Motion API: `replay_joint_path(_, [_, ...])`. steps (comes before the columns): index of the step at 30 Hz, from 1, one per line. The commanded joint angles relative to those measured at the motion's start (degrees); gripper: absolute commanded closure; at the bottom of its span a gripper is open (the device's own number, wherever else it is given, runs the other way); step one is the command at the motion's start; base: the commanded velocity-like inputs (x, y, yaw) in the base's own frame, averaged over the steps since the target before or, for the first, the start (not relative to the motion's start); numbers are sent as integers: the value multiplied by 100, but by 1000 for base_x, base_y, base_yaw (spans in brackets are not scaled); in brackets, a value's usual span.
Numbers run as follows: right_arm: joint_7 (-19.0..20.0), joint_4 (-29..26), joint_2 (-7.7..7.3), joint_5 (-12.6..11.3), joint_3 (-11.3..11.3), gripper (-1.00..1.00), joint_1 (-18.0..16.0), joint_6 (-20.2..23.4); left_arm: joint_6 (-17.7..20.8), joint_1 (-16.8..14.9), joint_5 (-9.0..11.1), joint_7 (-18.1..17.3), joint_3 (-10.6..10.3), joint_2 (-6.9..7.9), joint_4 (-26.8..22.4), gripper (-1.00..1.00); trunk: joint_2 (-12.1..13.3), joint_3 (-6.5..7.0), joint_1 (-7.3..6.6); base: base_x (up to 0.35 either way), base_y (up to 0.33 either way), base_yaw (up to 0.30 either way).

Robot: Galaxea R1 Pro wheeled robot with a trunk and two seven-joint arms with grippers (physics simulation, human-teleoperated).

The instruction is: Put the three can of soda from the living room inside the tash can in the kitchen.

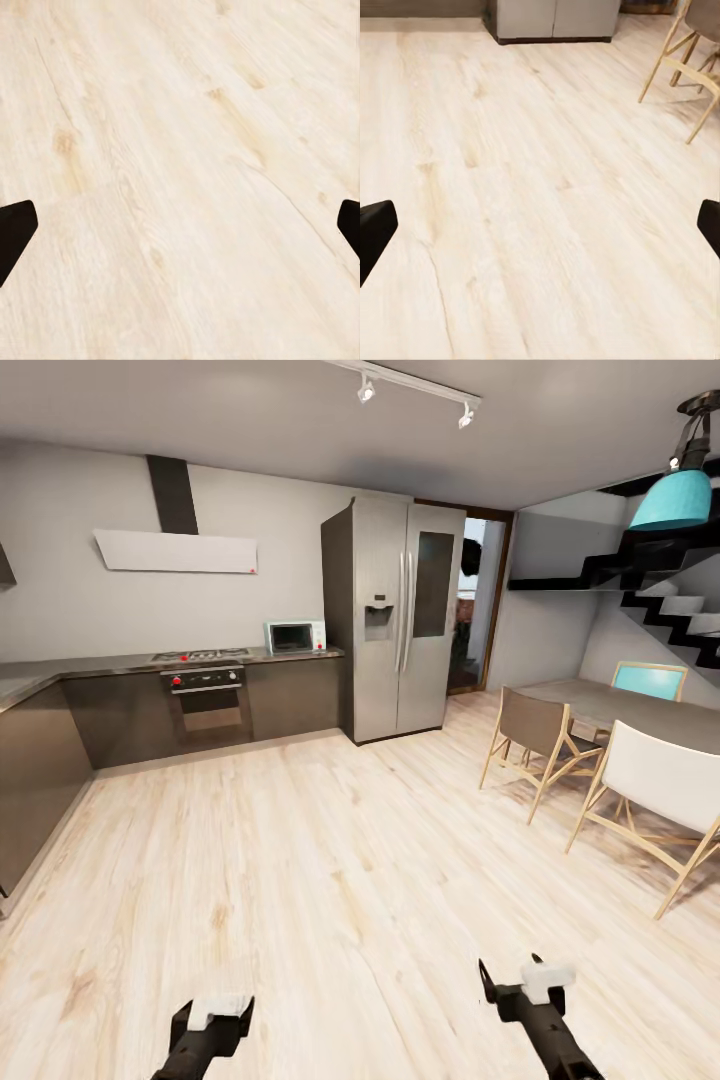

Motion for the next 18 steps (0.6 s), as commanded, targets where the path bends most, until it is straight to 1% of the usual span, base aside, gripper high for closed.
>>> replay_joint_path(1, [10, -142, -46, -8, -8, -100, 9, 4, 2, 1, 0, -1, 4, 3, -52, -100, 0, 0, 0, 0, 0, 0])
replay_joint_path(4, [73, -438, -153, -23, -97, -100, 45, 7, 5, 5, 2, -2, 12, 10, -234, -100, 0, 0, 0, 0, 0, 0])
replay_joint_path(5, [258, -604, -223, -35, -364, -100, 97, 5, -6, 5, 2, -47, 20, 14, -344, -100, 0, 0, 0, 0, 0, 0])
replay_joint_path(7, [497, -664, -248, -41, -642, -100, 120, 6, -30, 1, -5, -139, 25, 12, -356, -100, 0, 0, 0, 0, 0, 0])
replay_joint_path(8, [1030, -703, -267, -45, -1151, -100, 140, 9, -130, -2, 2, -322, 37, 14, -253, -100, 0, 0, 0, 0, 0, 0])
replay_joint_path(9, [1450, -699, -271, -44, -1494, -100, 148, 10, -245, -3, 3, -427, 46, 18, -149, -100, 0, 0, 0, 0, 0, 0])
replay_joint_path(11, [1855, -682, -252, -37, -1797, -100, 153, 10, -381, -4, 0, -489, 53, 24, -37, -100, 0, 0, 0, 0, 0, 0])
replay_joint_path(12, [2168, -630, -231, -31, -2027, -100, 156, 1, -508, -4, -2, -523, 57, 26, 68, -100, 0, 0, 0, 0, 0, 0])
replay_joint_path(13, [2284, -582, -226, -27, -2110, -100, 157, -9, -557, -4, -3, -531, 58, 26, 117, -100, 0, 0, 0, 0, 0, 0])
replay_joint_path(14, [2556, -298, -209, 4, -2298, -100, 159, -48, -677, -14, -9, -551, 62, 26, 388, -100, 0, 0, 0, 0, 0, 0])
replay_joint_path(18, [2678, -80, -199, 16, -2387, -100, 161, -109, -744, -20, 1, -559, 63, 26, 844, -100, 0, 0, 0, 0, 0, 0])
